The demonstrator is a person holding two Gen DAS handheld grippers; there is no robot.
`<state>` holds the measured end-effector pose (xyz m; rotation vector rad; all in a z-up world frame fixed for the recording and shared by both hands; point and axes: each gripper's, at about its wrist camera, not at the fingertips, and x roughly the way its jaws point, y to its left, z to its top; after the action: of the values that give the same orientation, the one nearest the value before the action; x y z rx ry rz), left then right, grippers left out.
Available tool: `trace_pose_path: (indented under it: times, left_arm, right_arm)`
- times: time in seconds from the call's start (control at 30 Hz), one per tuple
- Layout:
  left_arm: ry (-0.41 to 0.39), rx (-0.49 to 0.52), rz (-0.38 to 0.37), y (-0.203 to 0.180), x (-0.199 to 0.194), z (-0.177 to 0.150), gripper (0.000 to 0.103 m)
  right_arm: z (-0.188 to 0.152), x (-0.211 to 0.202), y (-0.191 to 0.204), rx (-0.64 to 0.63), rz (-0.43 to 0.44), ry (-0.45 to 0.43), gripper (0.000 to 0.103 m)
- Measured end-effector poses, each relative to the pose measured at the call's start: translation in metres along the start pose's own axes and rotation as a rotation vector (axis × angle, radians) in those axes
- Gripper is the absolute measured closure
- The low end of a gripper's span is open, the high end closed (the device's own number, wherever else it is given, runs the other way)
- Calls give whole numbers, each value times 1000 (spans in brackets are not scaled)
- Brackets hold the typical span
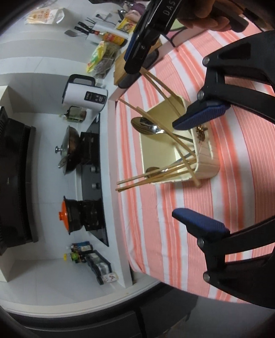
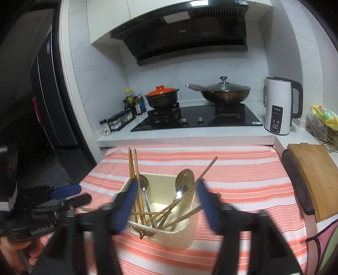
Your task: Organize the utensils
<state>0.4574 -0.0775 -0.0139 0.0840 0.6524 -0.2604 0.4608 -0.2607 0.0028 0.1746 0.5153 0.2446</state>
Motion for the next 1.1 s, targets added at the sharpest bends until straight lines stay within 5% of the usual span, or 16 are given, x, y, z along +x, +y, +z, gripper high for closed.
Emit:
trace_pose_path:
  times: [0.4,0.7,1.1]
  left_arm:
    - [-102,72,146,-18,-64,-20,0]
    - [-149,-4,138,-25,-148,-71,0]
    - [-125,-69,337,-33,-195,-89,0]
  right_arm:
    - [-21,-74,27,-91,-66,-44,18]
    - [-65,-146,44,-101,-203,6,0]
    - [-83,-201,66,-97,-189,18,0]
